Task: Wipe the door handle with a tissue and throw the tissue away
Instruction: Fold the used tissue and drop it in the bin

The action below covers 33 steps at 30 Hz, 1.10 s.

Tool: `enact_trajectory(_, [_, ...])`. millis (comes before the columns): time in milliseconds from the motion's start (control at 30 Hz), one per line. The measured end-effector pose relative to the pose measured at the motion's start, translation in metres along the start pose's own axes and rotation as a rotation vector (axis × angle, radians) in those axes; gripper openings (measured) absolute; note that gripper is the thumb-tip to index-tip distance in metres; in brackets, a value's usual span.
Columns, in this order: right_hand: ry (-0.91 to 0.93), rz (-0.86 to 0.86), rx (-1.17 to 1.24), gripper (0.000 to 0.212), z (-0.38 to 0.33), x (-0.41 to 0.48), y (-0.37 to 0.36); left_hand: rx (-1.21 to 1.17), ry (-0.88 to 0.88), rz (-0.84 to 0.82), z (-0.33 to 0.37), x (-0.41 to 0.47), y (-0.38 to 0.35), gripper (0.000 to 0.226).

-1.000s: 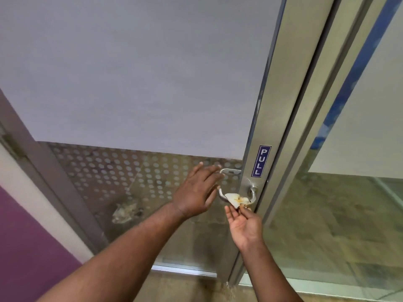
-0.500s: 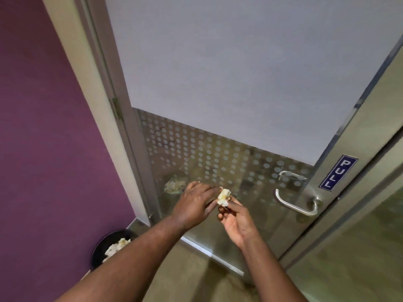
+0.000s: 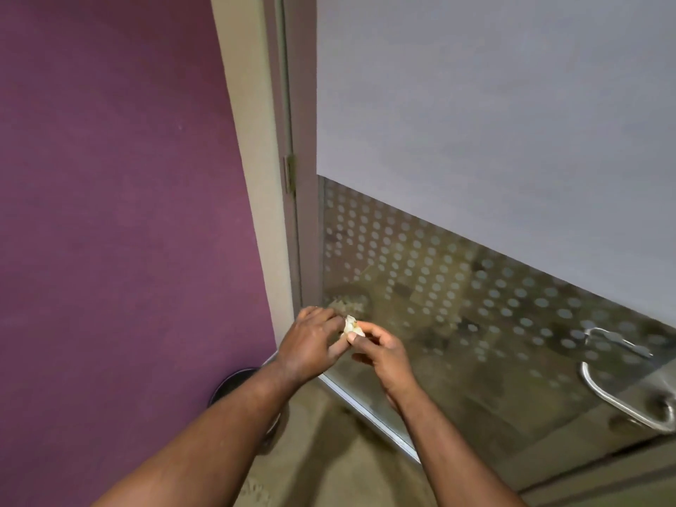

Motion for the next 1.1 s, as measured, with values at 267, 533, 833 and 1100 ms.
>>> enact_trajectory(267, [0.07,-0.007,-0.326,0.01,0.038,0.058,-0.104,0.037,0.152,-0.019,-0.107,-0.048,0.022,0.033])
enact_trajectory(533, [0.177,-0.076,-0.735,0.018,0.072,0.098,-0.169,0.008,0.499,-0.087,-0.193,-0.123,0.033,0.057])
enact_trajectory(833, [0.118,-0.125,-0.915,0.016,0.131,0.136,-0.201,0.039,0.842,-0.2,-0.244,-0.192,0.005,0.072])
enact_trajectory(1100, [0.06,-0.192,-1.02,0.024,0.187,0.187,-0.209,-0.007,0.941,-0.178,-0.27,-0.187,-0.029,0.075])
Point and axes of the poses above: each hand's wrist, its own x-axis towards the middle knuckle, its own y-axis out of the back of the hand, z = x × y, the point moved 3 cm from there along x, towards the middle knuckle, and after that the axes turned 1 degree about x, right-handed, at the moved point
